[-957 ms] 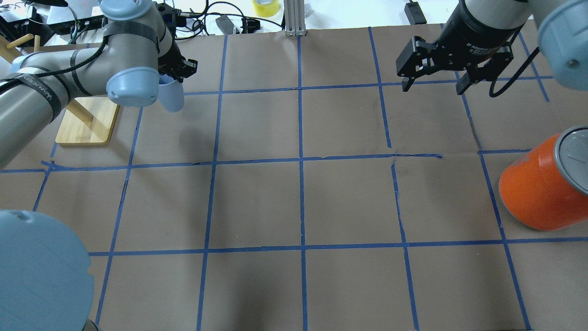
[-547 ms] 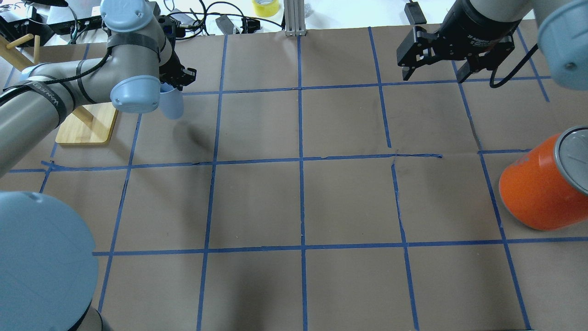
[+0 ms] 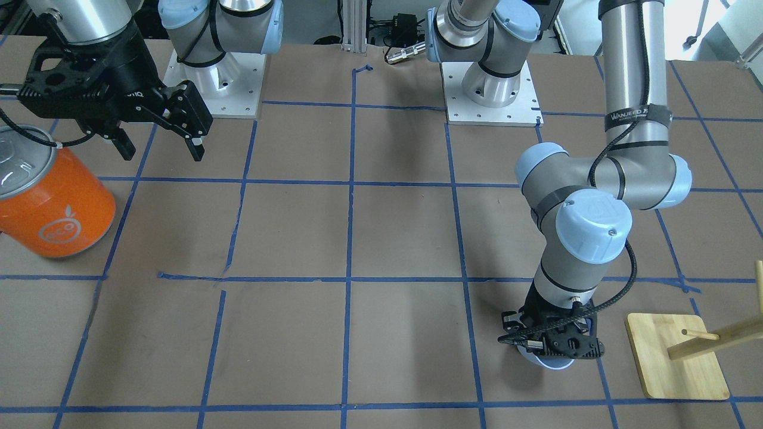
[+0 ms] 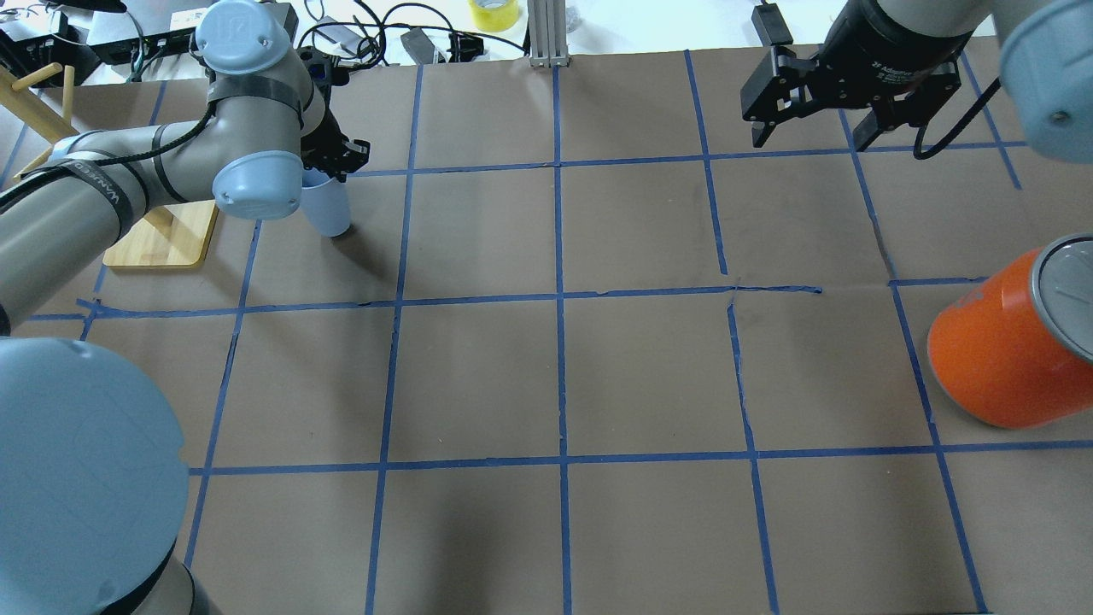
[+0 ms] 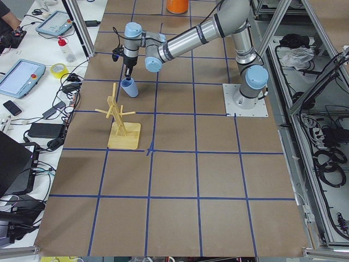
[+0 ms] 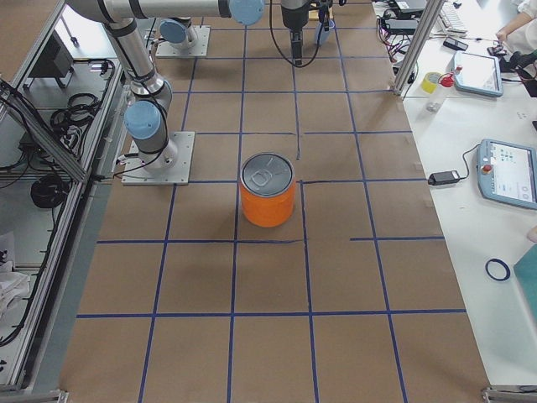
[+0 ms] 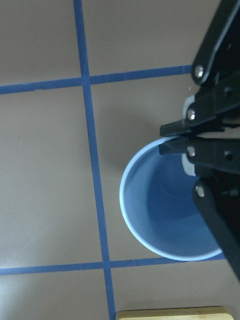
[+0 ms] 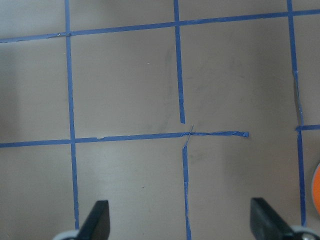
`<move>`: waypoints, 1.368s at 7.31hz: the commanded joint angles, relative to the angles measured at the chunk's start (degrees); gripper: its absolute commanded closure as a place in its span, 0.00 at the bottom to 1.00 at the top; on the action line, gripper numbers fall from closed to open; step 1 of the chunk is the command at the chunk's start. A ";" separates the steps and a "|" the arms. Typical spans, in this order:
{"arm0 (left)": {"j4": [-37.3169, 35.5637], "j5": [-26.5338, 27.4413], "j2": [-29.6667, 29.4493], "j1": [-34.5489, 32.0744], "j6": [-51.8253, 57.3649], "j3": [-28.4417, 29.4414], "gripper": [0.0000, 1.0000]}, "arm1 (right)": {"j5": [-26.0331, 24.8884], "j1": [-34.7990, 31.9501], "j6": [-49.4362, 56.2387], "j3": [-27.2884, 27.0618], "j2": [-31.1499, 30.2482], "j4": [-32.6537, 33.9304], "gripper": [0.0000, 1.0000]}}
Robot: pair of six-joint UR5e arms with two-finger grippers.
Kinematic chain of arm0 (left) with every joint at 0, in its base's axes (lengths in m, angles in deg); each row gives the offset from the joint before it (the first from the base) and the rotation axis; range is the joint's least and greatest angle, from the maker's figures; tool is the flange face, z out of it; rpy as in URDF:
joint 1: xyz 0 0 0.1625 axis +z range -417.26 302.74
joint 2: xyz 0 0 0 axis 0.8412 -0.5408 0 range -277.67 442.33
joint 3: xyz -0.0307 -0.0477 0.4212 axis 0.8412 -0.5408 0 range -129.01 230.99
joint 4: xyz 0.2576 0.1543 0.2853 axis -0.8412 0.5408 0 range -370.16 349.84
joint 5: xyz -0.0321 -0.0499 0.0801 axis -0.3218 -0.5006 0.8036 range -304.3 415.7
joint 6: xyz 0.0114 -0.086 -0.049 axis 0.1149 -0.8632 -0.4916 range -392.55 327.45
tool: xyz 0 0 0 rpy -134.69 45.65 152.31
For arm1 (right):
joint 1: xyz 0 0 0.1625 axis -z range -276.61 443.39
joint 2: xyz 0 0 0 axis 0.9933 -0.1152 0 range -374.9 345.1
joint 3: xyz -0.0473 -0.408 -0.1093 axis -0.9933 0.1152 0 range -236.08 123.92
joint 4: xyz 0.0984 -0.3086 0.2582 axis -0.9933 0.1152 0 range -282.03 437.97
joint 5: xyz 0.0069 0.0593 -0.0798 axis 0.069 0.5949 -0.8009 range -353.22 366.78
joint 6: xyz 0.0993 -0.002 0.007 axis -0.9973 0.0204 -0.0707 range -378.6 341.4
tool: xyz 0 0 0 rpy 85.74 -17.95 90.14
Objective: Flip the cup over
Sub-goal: 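Lower the upright cup onto the table with the left gripper, then open the left gripper and raise it away from the cup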
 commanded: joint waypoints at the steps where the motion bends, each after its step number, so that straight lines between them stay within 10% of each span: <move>1: 0.53 0.59 0.81 0.01 -0.07 -0.86 0.00 | -2.43 -0.27 0.37 0.13 -0.97 -0.61 0.00; 7: 42.74 0.95 18.44 -0.35 -6.47 10.20 0.00 | -2.60 -0.45 -0.60 1.80 0.34 -0.26 0.00; 10: 48.52 -0.11 25.14 -0.87 -10.97 8.54 0.00 | -3.04 -0.45 -1.92 1.71 0.00 -0.44 0.11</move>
